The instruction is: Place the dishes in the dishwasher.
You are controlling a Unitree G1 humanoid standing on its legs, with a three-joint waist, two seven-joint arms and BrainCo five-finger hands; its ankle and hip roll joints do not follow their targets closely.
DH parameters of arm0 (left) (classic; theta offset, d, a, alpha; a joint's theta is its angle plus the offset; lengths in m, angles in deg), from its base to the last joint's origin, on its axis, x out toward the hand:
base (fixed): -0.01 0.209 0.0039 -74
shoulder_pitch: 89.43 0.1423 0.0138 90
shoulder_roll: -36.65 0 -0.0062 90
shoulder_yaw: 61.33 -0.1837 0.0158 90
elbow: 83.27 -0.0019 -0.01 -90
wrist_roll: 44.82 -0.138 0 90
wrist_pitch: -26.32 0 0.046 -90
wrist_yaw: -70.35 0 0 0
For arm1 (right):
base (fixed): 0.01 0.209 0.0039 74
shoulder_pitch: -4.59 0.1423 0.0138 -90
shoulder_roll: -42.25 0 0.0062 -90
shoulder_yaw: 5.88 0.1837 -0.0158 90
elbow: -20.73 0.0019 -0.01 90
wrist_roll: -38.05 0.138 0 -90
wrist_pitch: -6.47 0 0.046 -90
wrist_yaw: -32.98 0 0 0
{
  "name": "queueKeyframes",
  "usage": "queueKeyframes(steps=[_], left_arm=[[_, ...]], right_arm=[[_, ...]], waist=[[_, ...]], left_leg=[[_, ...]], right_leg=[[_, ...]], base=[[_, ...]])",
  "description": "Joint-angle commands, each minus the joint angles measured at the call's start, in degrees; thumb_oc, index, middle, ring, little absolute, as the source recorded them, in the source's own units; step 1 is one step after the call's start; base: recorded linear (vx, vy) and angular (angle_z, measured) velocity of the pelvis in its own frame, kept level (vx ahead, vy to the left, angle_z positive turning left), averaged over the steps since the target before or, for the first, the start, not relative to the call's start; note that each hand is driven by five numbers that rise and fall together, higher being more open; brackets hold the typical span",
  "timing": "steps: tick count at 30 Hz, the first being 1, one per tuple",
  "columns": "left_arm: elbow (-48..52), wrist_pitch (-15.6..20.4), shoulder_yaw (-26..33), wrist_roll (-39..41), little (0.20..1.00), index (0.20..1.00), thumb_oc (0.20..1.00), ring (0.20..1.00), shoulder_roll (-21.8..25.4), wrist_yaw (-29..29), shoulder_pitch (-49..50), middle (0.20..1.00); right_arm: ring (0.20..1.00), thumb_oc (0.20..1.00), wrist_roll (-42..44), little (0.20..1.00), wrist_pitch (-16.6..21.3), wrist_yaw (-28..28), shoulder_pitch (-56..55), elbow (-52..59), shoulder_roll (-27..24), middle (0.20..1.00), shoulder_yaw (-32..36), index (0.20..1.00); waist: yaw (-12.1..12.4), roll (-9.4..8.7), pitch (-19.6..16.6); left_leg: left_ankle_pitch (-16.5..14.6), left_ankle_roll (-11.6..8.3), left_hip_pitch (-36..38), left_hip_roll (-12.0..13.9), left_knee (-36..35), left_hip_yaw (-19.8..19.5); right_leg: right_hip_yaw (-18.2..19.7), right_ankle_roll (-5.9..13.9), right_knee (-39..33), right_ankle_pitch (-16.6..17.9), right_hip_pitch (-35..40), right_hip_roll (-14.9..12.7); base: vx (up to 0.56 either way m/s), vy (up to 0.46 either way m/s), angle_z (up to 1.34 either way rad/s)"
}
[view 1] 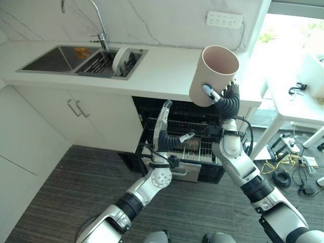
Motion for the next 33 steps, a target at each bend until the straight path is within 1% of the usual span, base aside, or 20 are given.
queueKeyframes(steps=[1, 4, 8, 9, 13, 15, 16, 18, 20, 22, 26, 29, 31, 33], left_arm=[[1.21, 2.72, 1.26, -3.66, 1.000, 1.000, 1.000, 1.000, 0.95, -1.98, -1.29, 1.000], [0.79, 4.35, 1.77, -5.87, 1.000, 1.000, 1.000, 1.000, 2.73, -4.94, -0.06, 1.000], [0.01, 5.10, 1.74, -7.74, 1.000, 1.000, 1.000, 1.000, 5.34, -9.21, 0.09, 1.000], [-1.86, 4.92, 0.74, -9.31, 1.000, 1.000, 1.000, 1.000, 6.38, -9.78, -1.01, 1.000], [-4.86, 4.07, -0.81, -12.53, 1.000, 1.000, 1.000, 1.000, 6.95, -9.93, -2.98, 1.000], [-7.06, 3.07, -2.07, -14.09, 1.000, 1.000, 1.000, 1.000, 8.31, -11.54, -5.48, 1.000], [-8.35, 2.97, -2.73, -14.13, 1.000, 1.000, 1.000, 1.000, 8.72, -11.90, -6.57, 1.000], [-11.73, 1.89, -4.43, -11.32, 1.000, 1.000, 1.000, 1.000, 9.29, -15.57, -9.34, 1.000], [-14.64, 1.96, -5.43, -12.02, 1.000, 1.000, 1.000, 1.000, 9.62, -14.90, -11.10, 1.000], [-15.92, 1.46, -6.16, -13.25, 1.000, 1.000, 1.000, 1.000, 10.38, -13.39, -12.17, 1.000], [-18.07, 0.73, -7.30, -15.43, 1.000, 1.000, 1.000, 1.000, 11.34, -12.20, -15.22, 1.000], [-18.11, 0.17, -8.14, -15.09, 1.000, 1.000, 1.000, 1.000, 12.42, -13.61, -17.70, 1.000], [-18.11, 0.17, -8.14, -15.09, 1.000, 1.000, 1.000, 1.000, 12.42, -13.61, -17.70, 1.000], [-16.33, -0.48, -9.52, -14.39, 1.000, 1.000, 1.000, 1.000, 14.81, -16.11, -20.65, 1.000]], right_arm=[[0.200, 0.200, 1.52, 0.200, 2.57, 3.10, 1.52, 3.18, 0.08, 0.200, 2.48, 0.200], [0.200, 0.200, 2.54, 0.200, 2.78, 5.83, -0.87, 1.38, -0.91, 0.200, 2.31, 0.200], [0.200, 0.200, 4.18, 0.200, 3.60, 8.86, -2.78, -1.19, -2.31, 0.200, 2.00, 0.200], [0.200, 0.200, 4.25, 0.200, 3.66, 10.13, -1.98, -3.12, -2.41, 0.200, 1.37, 0.200], [0.200, 0.200, 4.18, 0.200, 3.13, 10.99, 0.75, -5.79, -2.62, 0.200, 0.61, 0.200], [0.200, 0.200, 4.42, 0.200, 2.56, 11.30, 3.83, -7.84, -3.16, 0.200, 0.16, 0.200], [0.200, 0.200, 4.53, 0.200, 2.02, 11.58, 5.33, -8.47, -3.55, 0.200, 0.05, 0.200], [0.200, 0.200, 5.92, 0.200, 0.97, 12.12, 9.06, -10.96, -4.47, 0.200, -0.70, 0.200], [0.200, 0.200, 6.35, 0.200, 1.41, 12.90, 11.73, -14.00, -5.45, 0.200, -1.50, 0.200], [0.200, 0.200, 6.80, 0.200, 1.49, 13.73, 13.46, -15.89, -6.44, 0.200, -1.83, 0.200], [0.200, 0.200, 7.73, 0.200, 1.58, 15.38, 17.73, -20.14, -7.50, 0.200, -2.36, 0.200], [0.200, 0.200, 7.87, 0.200, 1.14, 16.60, 20.69, -22.47, -7.95, 0.200, -2.77, 0.200], [0.200, 0.200, 7.88, 0.200, 1.14, 16.61, 20.70, -22.47, -7.95, 0.200, -2.77, 0.200], [0.200, 0.200, 7.69, 0.200, 0.57, 17.23, 23.64, -24.36, -8.58, 0.200, -3.82, 0.200]], waist=[[-0.10, -0.77, -1.05], [-0.21, -0.56, -0.68], [-0.67, 0.08, 0.10], [-1.14, 0.62, 0.76], [-1.76, 1.43, 1.79], [-2.24, 2.04, 3.00], [-2.50, 2.23, 3.62], [-3.04, 2.70, 5.12], [-3.35, 3.06, 6.45], [-3.46, 3.30, 7.56], [-3.31, 3.60, 9.56], [-3.05, 3.76, 10.80], [-3.05, 3.76, 10.79], [-2.32, 4.13, 12.69]], left_leg=[[-4.36, -2.48, 1.69, 3.27, 1.91, 1.66], [-4.23, -2.49, 1.30, 3.21, 1.91, 1.51], [-3.86, -2.48, 0.44, 3.11, 1.91, 1.47], [-3.50, -2.51, -0.31, 3.07, 1.91, 1.63], [-2.97, -2.57, -1.62, 2.99, 1.91, 1.78], [-2.43, -2.66, -2.89, 2.84, 1.91, 1.86], [-2.22, -2.75, -3.44, 2.82, 1.91, 1.86], [-1.73, -2.88, -4.68, 2.61, 1.91, 1.86], [-1.21, -3.06, -5.83, 2.44, 1.91, 1.93], [-0.78, -3.21, -6.74, 2.20, 1.91, 1.85], [0.11, -3.50, -8.46, 1.76, 1.91, 1.49], [0.59, -3.67, -9.69, 1.45, 1.91, 0.99], [0.59, -3.67, -9.70, 1.45, 1.91, 0.99], [1.15, -3.80, -11.27, 1.01, 1.91, 0.40]], right_leg=[[-0.41, 4.58, -3.99, 3.41, 1.34, -2.97], [-0.03, 4.71, -3.99, 3.54, 0.76, -2.92], [0.64, 4.87, -3.99, 3.90, -0.49, -2.85], [1.11, 4.94, -3.99, 4.26, -1.57, -2.84], [1.63, 5.05, -3.99, 4.73, -3.26, -3.02], [1.98, 5.19, -3.99, 5.23, -4.73, -3.21], [2.14, 5.23, -3.99, 5.44, -5.39, -3.28], [2.56, 5.27, -3.99, 5.95, -6.85, -3.43], [2.82, 5.35, -3.99, 6.38, -8.12, -3.64], [3.03, 5.43, -3.99, 6.81, -9.15, -3.80], [3.12, 5.35, -3.99, 7.56, -10.91, -4.03], [3.18, 5.22, -3.99, 7.88, -12.00, -4.02], [3.18, 5.22, -3.99, 7.88, -12.01, -4.02], [2.69, 4.95, -3.99, 8.21, -13.09, -4.08]], base=[[0.00, 0.010, 0.09], [0.00, 0.003, 0.02], [-0.03, 0.021, -0.03], [-0.07, 0.060, -0.09], [-0.07, 0.066, -0.08], [-0.13, 0.082, -0.14], [-0.15, 0.079, -0.13], [-0.15, 0.083, -0.04], [-0.10, 0.069, 0.00], [-0.05, 0.052, 0.00], [-0.04, 0.041, 0.00], [0.00, 0.000, 0.00], [0.00, 0.000, 0.00], [-0.05, 0.009, 0.01]])
